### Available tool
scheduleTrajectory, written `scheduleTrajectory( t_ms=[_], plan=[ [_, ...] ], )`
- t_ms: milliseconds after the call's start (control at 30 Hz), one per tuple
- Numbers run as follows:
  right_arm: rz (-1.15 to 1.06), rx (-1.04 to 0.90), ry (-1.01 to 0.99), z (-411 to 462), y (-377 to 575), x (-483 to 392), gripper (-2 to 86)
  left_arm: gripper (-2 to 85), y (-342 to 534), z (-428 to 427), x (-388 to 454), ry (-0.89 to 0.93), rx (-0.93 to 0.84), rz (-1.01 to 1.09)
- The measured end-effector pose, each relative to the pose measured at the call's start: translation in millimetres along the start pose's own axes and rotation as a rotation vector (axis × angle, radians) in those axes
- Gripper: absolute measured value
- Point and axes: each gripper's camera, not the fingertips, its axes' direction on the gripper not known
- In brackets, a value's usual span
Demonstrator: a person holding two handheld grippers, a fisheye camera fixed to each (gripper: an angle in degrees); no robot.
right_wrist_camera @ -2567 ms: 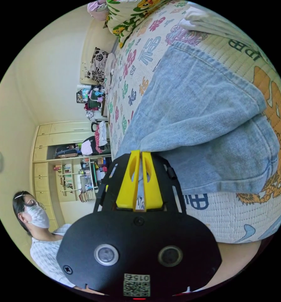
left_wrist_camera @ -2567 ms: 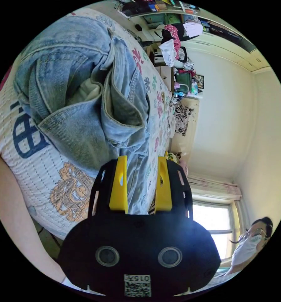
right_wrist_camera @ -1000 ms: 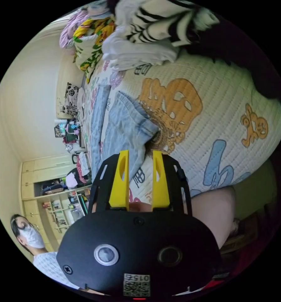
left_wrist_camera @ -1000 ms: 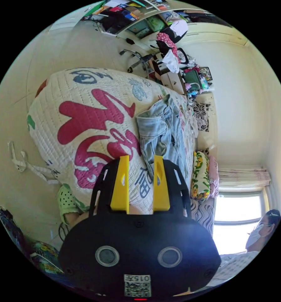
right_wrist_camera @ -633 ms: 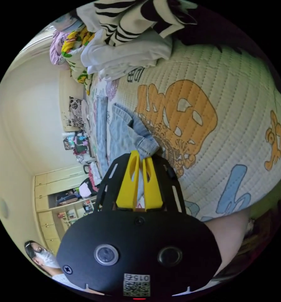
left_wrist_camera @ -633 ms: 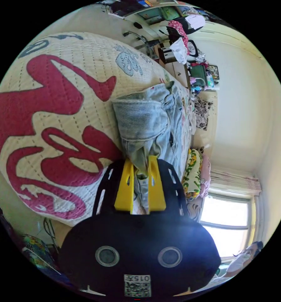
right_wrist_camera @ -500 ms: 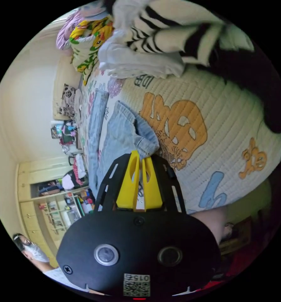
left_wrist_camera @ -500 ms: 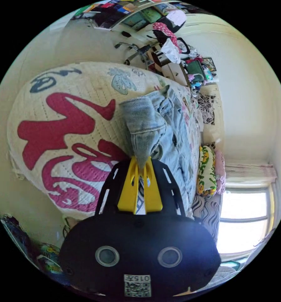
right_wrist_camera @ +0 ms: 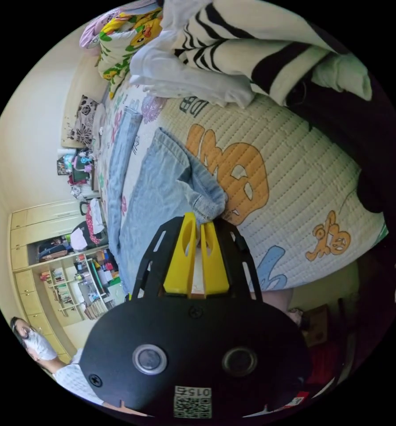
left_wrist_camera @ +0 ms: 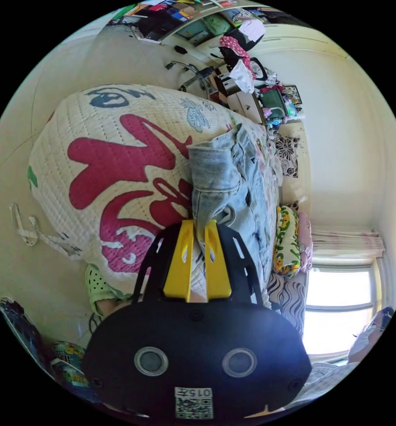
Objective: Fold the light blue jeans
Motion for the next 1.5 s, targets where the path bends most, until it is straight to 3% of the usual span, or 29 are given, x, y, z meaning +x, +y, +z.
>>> scheduleTrajectory(
  t_ms=[200,433,700,900,1267,1500],
  plan=[
    [0.086,0.061,0.058,-18.3,9.5,4.9,6.6,4.7,31.8,-9.8,28.3,-0.129,0.051,0.06],
    [-0.134,0.111,0.032,-33.3,6.4,-43.8,5.7,6.1,103.8,15.7,155.3,-0.216,0.039,0.508],
    [-0.335,0.122,-0.095,-32.3,-28.3,-106.0,5.7,6.2,182.5,104.7,295.6,-0.105,0.029,0.836],
    [-0.352,0.096,-0.086,-2.5,-87.5,-138.8,7.0,6.5,213.7,228.1,351.2,-0.103,-0.084,0.927],
    [-0.374,0.114,0.079,111.0,-253.2,-190.7,10.3,10.3,222.9,530.2,392.3,-0.428,-0.323,1.122],
    [-0.339,0.053,0.152,178.7,-335.7,-206.2,9.6,10.1,233.1,656.8,387.2,-0.534,-0.359,1.235]
  ],
)
